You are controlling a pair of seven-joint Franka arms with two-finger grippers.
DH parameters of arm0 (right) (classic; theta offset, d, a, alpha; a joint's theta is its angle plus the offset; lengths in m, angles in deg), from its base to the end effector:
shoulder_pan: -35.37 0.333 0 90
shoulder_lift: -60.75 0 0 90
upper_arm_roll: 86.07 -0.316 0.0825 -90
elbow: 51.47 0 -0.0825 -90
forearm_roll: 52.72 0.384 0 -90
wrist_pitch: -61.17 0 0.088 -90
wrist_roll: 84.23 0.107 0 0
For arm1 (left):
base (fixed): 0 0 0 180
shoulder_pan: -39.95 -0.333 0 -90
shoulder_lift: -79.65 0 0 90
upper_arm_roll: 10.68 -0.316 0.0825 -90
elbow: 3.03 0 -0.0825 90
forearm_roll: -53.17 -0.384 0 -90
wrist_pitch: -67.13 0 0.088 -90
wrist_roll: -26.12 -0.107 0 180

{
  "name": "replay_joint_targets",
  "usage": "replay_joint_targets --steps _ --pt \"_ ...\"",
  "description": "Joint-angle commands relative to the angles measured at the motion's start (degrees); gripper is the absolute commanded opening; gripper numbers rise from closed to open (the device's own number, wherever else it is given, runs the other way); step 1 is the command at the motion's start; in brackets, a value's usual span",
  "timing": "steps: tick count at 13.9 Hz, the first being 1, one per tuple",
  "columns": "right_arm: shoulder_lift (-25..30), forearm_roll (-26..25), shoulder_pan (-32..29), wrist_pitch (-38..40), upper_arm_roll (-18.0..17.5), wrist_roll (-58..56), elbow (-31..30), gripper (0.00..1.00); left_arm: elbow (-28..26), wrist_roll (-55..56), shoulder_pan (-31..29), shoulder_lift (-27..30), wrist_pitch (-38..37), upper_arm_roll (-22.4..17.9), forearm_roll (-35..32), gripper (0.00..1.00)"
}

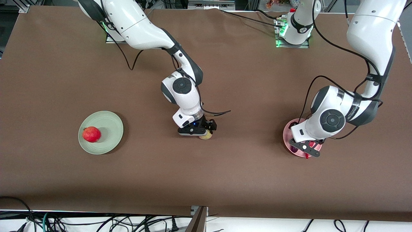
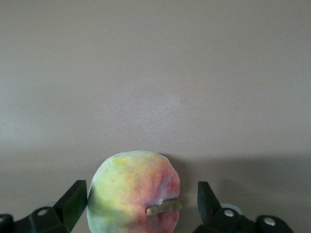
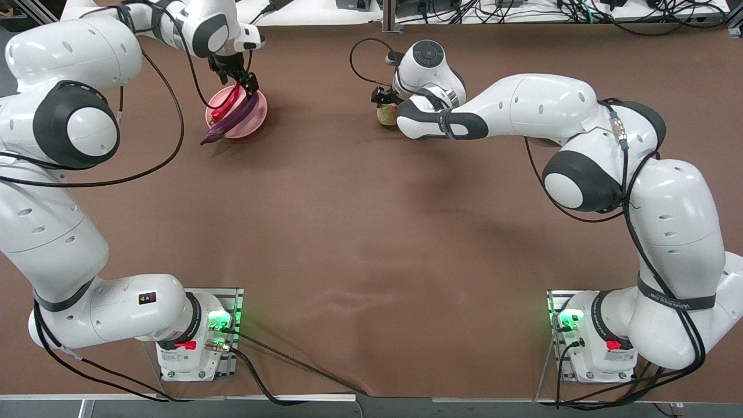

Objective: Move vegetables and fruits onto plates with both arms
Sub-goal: 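Open the left gripper over the eggplant while the right gripper lifts the peach, then carry the yellow-green peach over the green plate with the right gripper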

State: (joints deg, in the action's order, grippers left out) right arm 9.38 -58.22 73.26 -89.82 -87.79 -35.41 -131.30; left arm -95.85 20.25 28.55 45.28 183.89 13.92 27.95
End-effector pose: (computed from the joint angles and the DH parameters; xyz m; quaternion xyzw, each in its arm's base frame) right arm 0.5880 0.4825 0.2043 -0.9837 0.0494 -0.1370 0.1060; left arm 0.6684 -0.0955 0.2888 -0.9646 0.2483 0.0517 0.0727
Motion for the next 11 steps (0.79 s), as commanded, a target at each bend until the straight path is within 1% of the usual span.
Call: replay_joint_targets --steps 1,2,3,4,7,8,9,10,11 --pt "-0.93 -1.36 0.70 -1.14 0.84 1.28 0.56 1.00 -0.35 0.42 0.15 8.86 -4.50 1.94 0.60 1.00" --pt "-0.93 -1.27 0.70 -1.23 0.84 1.28 0.56 1.00 1.22 0.42 0.15 10.98 -6.70 2.30 2.09 1.00" --pt "-1.02 -1.27 0.70 -2.19 0.84 1.28 0.56 1.00 3.50 0.42 0.15 12.39 -10.81 2.39 4.37 1.00" --pt "-1.37 -1.27 0.70 -3.50 0.84 1.28 0.56 1.00 7.18 0.42 0.15 13.54 -15.98 2.39 6.74 1.00" --pt "-2.07 -1.36 0.70 -5.10 0.84 1.20 0.56 0.99 21.32 0.51 0.32 13.99 -31.11 2.39 9.74 1.00" --pt "-2.07 -1.27 0.70 -5.18 0.84 1.11 0.56 0.94 23.71 0.51 0.32 13.90 -33.67 2.21 10.71 1.00" --pt "-2.07 -1.36 0.61 -5.18 0.84 0.93 0.56 0.81 23.56 0.86 0.15 14.25 -33.70 1.43 11.50 1.00" --pt "-2.07 -1.36 0.52 -5.18 0.84 0.67 0.56 0.65 22.26 3.38 0.84 16.34 -33.35 -1.45 12.12 1.00" --pt "-1.98 -1.27 0.43 -5.10 0.84 0.32 0.56 0.50 17.28 6.19 5.46 20.27 -30.39 -8.53 14.82 1.00"
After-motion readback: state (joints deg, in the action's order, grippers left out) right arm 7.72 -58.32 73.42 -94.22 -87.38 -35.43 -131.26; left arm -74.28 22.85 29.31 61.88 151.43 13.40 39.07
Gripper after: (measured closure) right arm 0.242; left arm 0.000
